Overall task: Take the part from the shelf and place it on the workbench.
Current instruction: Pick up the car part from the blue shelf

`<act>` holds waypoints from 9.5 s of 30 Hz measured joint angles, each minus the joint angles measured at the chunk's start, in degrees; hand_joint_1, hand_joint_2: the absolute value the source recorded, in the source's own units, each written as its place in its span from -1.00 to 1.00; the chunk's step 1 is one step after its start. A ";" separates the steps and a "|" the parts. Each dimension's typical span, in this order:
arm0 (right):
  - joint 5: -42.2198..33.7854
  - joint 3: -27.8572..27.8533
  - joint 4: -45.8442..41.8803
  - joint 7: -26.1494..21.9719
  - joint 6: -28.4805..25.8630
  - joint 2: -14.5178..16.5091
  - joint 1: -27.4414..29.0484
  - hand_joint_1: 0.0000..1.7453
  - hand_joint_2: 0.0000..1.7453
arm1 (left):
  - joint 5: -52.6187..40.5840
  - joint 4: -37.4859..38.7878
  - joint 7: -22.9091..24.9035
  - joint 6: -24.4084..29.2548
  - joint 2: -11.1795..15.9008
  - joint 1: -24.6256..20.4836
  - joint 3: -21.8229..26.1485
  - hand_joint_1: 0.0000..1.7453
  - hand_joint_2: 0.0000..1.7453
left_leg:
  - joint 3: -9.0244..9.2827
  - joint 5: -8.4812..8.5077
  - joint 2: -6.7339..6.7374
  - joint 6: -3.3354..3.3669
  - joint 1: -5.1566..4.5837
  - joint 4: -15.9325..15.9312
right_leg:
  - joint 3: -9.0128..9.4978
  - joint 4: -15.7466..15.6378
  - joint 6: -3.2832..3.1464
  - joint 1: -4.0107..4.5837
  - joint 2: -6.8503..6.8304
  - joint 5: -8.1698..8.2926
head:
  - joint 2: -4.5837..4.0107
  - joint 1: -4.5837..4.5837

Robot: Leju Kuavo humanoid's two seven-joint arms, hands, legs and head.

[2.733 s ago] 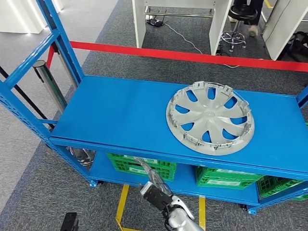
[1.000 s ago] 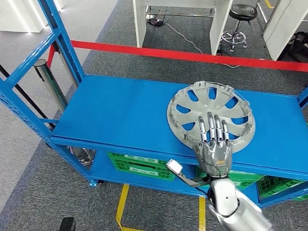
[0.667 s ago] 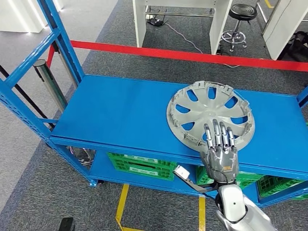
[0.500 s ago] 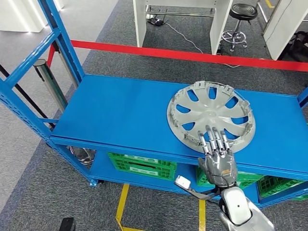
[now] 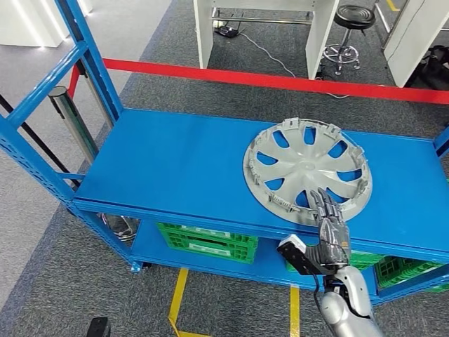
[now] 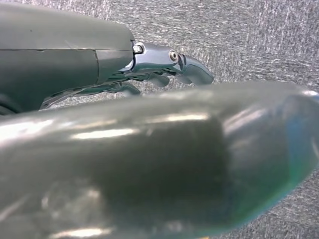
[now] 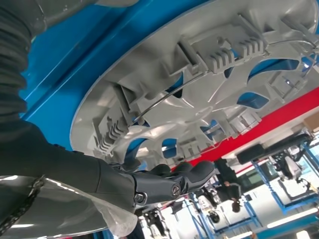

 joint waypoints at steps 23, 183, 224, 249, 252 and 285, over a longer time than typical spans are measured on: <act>-7.49 -3.70 12.61 -0.02 10.68 1.15 -12.69 -1.00 1.00 | -1.87 0.01 -0.05 -1.29 1.84 0.01 0.14 -1.00 -1.00 | 0.00 0.23 0.07 0.16 -0.01 0.03 | -0.01 0.00 0.08 0.00 0.06 0.25 | 0.00 0.01; -7.09 32.71 1.41 12.02 32.33 -5.38 -29.63 -1.00 1.00 | -0.07 0.02 1.31 -5.45 2.01 -0.24 8.44 -1.00 -1.00 | -0.39 0.30 0.07 0.16 -0.01 0.12 | -0.35 0.03 0.10 -0.01 0.07 0.32 | 0.00 0.01; 10.13 22.62 2.54 18.37 28.38 -7.35 -23.86 -1.00 1.00 | -0.70 0.02 1.51 -5.43 2.01 -0.14 9.21 -1.00 -1.00 | -0.42 0.30 0.07 0.16 -0.01 0.12 | -0.39 0.03 0.10 -0.01 0.07 0.32 | 0.00 0.00; 10.54 18.17 3.36 18.71 28.42 -7.82 -22.84 -1.00 1.00 | -0.90 0.02 1.54 -5.43 2.01 -0.14 9.74 -1.00 -1.00 | -0.42 0.30 0.07 0.16 -0.01 0.12 | -0.39 0.03 0.10 -0.01 0.07 0.32 | 0.00 0.00; 10.45 17.78 3.60 18.71 28.51 -7.82 -22.65 -1.00 1.00 | -1.04 0.02 1.66 -5.43 2.01 -0.14 9.74 -1.00 -1.00 | -0.42 0.30 0.07 0.16 -0.01 0.12 | -0.39 0.03 0.10 -0.01 0.07 0.32 | 0.00 0.00; 6.17 15.82 7.93 15.37 30.68 -7.71 -22.07 0.94 1.00 | -1.84 0.02 2.20 -5.43 2.13 -0.15 9.95 -1.00 -1.00 | -0.41 0.31 0.06 0.17 -0.01 0.12 | -0.36 0.03 0.14 -0.01 0.06 0.36 | 0.00 -0.01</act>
